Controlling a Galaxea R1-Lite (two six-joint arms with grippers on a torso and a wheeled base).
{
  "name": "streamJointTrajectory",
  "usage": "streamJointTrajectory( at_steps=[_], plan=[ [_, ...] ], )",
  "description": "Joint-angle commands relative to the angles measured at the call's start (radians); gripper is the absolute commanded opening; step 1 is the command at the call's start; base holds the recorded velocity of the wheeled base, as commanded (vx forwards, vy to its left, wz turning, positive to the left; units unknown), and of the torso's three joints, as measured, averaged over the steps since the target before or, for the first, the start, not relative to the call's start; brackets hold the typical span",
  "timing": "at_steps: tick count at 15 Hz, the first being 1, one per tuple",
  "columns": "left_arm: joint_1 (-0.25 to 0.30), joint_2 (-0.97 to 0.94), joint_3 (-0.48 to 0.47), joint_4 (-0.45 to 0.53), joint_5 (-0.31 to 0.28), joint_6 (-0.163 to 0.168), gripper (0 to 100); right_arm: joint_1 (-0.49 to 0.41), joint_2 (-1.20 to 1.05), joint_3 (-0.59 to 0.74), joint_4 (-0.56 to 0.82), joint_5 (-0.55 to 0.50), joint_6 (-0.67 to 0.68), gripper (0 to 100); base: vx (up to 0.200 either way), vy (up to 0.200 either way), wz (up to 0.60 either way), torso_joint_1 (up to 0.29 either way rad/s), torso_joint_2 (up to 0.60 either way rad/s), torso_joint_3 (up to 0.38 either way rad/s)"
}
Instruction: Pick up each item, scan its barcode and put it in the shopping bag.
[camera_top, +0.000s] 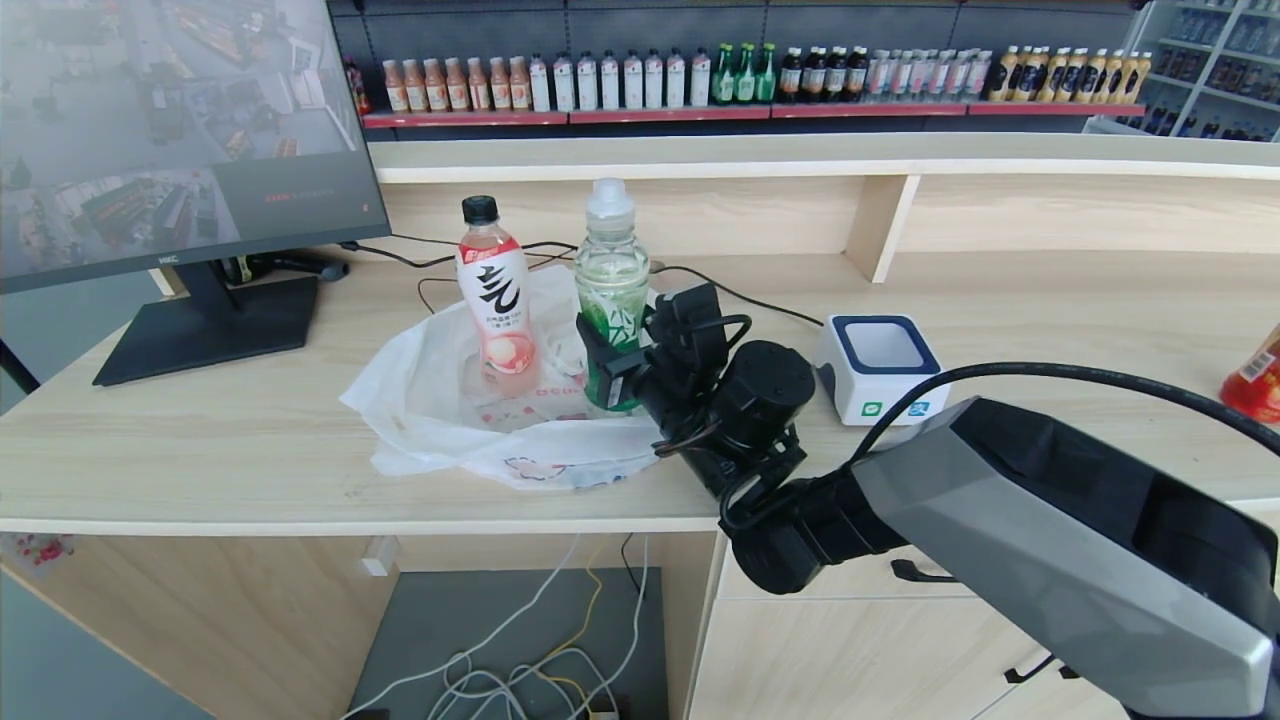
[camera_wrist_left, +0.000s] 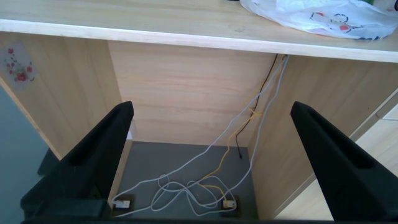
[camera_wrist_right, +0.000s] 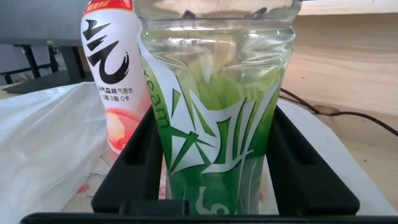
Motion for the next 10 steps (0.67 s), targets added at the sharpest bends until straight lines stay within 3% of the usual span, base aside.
streamJointTrajectory(
  at_steps=[1, 2, 10],
  plan=[
    [0.000, 0.000, 0.000, 0.000, 0.000, -0.001, 100, -0.002, -0.001, 0.014, -0.003, 0.000, -0.002, 0, 0.000, 0.000, 0.00, 0.000, 0.00, 0.000],
    [0.000, 0.000, 0.000, 0.000, 0.000, -0.001, 100, -0.002, -0.001, 0.021, -0.016, 0.000, -0.001, 100, 0.000, 0.000, 0.00, 0.000, 0.00, 0.000],
    [0.000, 0.000, 0.000, 0.000, 0.000, -0.001, 100, -0.019, 0.025, 0.021, -0.140, 0.025, -0.001, 100, 0.000, 0.000, 0.00, 0.000, 0.00, 0.000]
  ],
)
